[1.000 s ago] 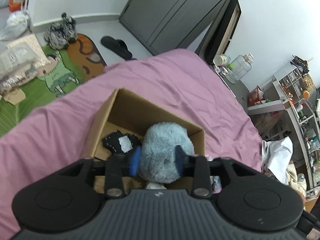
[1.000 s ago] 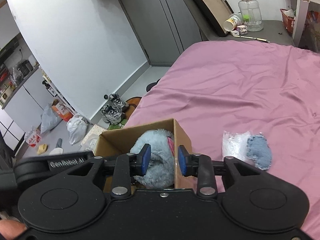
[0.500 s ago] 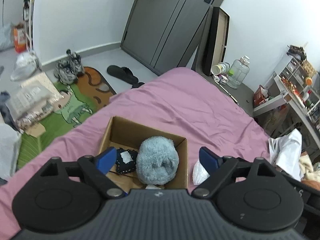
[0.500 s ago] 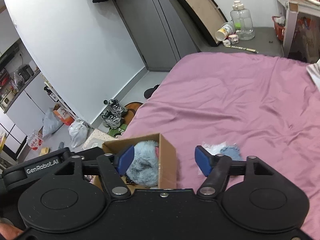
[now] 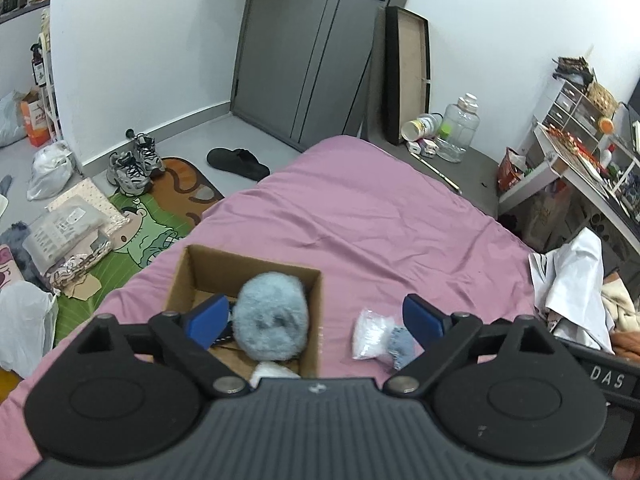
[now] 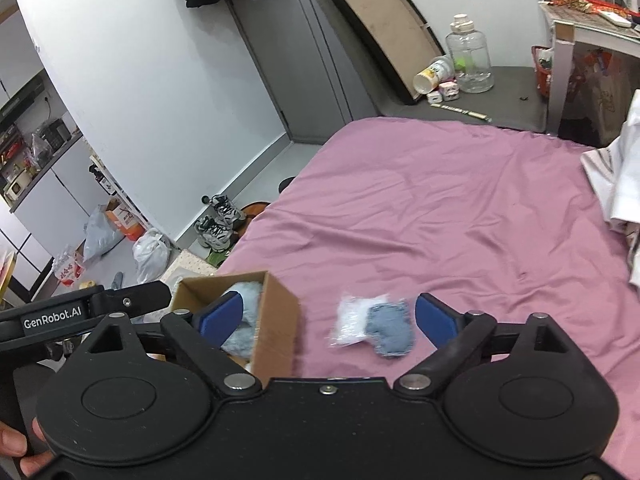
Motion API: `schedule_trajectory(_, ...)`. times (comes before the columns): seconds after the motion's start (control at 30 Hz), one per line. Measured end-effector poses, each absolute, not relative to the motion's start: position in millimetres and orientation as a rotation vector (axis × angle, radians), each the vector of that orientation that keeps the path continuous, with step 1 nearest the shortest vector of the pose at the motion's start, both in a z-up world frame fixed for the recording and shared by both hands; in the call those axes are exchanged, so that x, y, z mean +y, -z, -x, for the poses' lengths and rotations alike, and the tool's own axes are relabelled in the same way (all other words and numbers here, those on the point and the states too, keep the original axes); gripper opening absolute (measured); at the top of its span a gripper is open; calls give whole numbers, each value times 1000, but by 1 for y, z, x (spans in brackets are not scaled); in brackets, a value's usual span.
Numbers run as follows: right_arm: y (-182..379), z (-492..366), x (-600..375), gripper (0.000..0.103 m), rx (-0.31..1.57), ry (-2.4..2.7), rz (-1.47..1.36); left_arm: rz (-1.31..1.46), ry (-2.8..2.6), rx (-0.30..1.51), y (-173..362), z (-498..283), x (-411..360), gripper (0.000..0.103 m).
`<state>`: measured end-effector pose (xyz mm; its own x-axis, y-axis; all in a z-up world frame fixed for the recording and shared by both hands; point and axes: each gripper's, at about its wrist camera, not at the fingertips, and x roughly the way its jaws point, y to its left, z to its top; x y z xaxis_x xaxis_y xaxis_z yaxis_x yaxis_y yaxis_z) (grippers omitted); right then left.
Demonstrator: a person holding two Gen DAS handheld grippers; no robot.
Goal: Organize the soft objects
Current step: 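Lower the grey plush into the box and open both tools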
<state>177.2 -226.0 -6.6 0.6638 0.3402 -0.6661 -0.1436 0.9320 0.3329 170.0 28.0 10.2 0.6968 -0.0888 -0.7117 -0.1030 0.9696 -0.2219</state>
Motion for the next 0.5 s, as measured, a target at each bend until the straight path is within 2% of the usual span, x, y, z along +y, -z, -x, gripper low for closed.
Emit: schedule_trajectory(0.5, 32, -185, -289, 96, 848, -325, -334, 179, -1, 867, 9, -180, -36, 95)
